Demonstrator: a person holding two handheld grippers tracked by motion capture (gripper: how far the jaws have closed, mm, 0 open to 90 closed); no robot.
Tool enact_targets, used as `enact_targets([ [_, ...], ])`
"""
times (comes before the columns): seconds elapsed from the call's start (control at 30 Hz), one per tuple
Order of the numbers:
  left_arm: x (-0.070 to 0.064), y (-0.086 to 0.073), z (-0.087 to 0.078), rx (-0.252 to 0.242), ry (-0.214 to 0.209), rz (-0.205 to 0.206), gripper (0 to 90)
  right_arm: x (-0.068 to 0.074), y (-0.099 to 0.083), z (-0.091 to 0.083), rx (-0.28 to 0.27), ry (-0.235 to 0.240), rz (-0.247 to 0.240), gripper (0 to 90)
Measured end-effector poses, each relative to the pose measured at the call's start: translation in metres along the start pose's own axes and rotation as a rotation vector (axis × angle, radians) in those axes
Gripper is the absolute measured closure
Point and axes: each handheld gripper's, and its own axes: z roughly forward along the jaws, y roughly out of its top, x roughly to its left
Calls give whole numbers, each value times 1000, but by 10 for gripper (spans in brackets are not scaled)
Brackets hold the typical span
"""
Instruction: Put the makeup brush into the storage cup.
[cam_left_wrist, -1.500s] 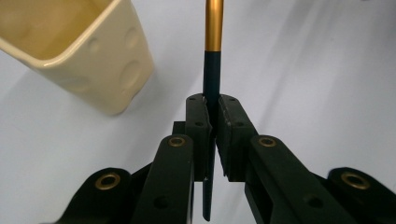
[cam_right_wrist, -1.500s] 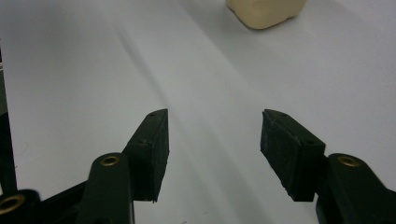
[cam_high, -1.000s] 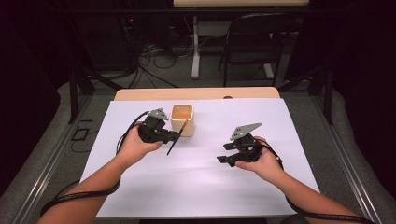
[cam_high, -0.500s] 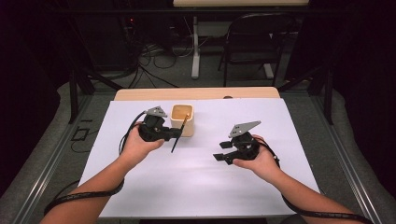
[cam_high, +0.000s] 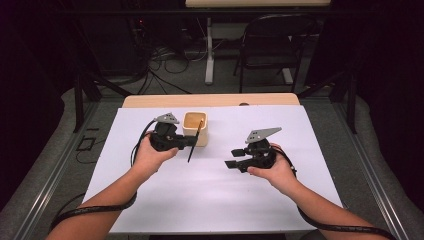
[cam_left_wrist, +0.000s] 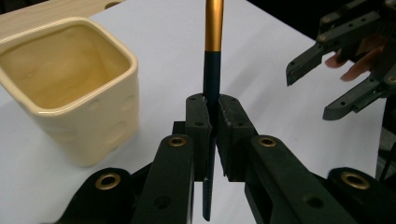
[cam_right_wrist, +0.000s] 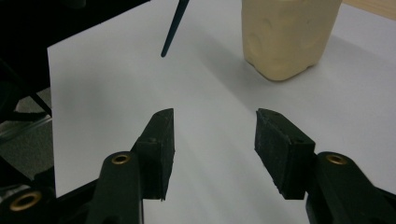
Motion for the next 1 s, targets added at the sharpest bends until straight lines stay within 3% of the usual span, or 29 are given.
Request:
enact_targets([
  [0.27, -5, 3, 7, -42, -28, -28, 834, -2, 5, 4, -71, 43, 75, 530],
  [0.33, -7, 4, 8, -43, -20, -11, 834, -2, 6, 5, -78, 41, 74, 551],
  [0.73, -10, 7, 15, -89, -53, -42, 834, -4, 10, 11, -125, 67, 115, 601],
  [1.0, -9, 10, 13, -105, -56, -39, 834, -3, 13, 19, -116, 94, 124, 624],
])
